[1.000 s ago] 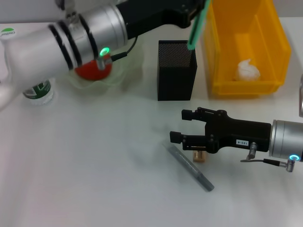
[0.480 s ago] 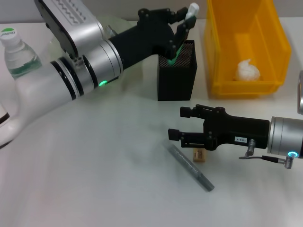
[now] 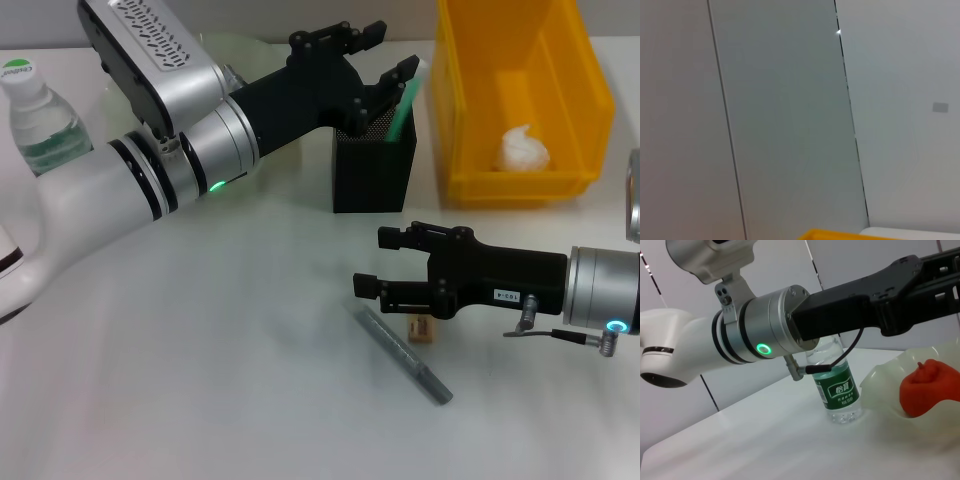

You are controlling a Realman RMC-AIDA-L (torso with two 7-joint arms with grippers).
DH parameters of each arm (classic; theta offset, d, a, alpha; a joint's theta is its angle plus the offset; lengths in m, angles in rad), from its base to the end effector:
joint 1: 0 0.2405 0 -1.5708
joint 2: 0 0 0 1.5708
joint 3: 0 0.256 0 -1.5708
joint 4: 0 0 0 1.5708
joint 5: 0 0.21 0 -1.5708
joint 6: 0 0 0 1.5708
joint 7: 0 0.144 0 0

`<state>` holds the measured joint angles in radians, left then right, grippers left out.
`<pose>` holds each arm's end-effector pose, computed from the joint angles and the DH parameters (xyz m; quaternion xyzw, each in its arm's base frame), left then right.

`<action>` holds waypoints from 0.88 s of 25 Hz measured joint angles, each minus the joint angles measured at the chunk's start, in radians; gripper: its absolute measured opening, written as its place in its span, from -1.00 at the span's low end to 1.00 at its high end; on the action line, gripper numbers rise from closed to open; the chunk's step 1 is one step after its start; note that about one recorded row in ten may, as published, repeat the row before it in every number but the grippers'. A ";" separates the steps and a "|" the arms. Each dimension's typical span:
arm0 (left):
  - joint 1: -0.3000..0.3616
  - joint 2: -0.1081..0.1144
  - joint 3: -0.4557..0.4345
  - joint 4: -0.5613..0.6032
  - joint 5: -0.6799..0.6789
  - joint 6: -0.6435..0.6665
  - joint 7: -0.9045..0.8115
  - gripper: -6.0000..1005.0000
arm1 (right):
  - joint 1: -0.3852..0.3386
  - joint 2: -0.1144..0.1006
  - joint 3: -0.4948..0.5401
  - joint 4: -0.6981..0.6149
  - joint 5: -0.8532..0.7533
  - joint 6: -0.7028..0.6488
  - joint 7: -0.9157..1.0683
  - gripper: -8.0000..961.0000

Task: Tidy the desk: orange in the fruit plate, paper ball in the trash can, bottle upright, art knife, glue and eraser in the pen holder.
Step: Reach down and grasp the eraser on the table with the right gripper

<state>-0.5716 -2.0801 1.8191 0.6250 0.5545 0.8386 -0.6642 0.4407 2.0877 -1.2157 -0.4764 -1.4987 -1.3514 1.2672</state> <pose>-0.1581 0.3769 -0.0815 -0.8958 -0.0471 -0.3188 0.3062 0.2575 0.2994 -0.0678 -0.9224 0.2474 0.2791 0.1002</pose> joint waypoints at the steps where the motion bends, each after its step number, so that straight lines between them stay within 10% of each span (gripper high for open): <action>1: 0.002 0.000 0.000 0.002 0.000 0.001 -0.002 -0.35 | 0.000 0.000 -0.001 0.000 0.000 0.000 0.000 0.76; 10: 0.076 0.013 0.001 0.099 0.010 0.142 -0.059 0.37 | -0.011 0.000 0.003 0.001 0.000 -0.011 0.000 0.76; 14: 0.132 0.029 -0.036 0.157 0.063 0.315 -0.133 0.40 | -0.013 0.000 0.007 0.001 0.000 -0.016 0.000 0.76; 22: 0.219 0.065 -0.339 0.247 0.418 0.722 -0.487 0.44 | -0.009 -0.001 0.009 -0.003 0.000 -0.025 0.000 0.76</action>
<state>-0.3525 -2.0149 1.4801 0.8717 0.9728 1.5609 -1.1517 0.4320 2.0872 -1.2068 -0.4798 -1.4986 -1.3767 1.2674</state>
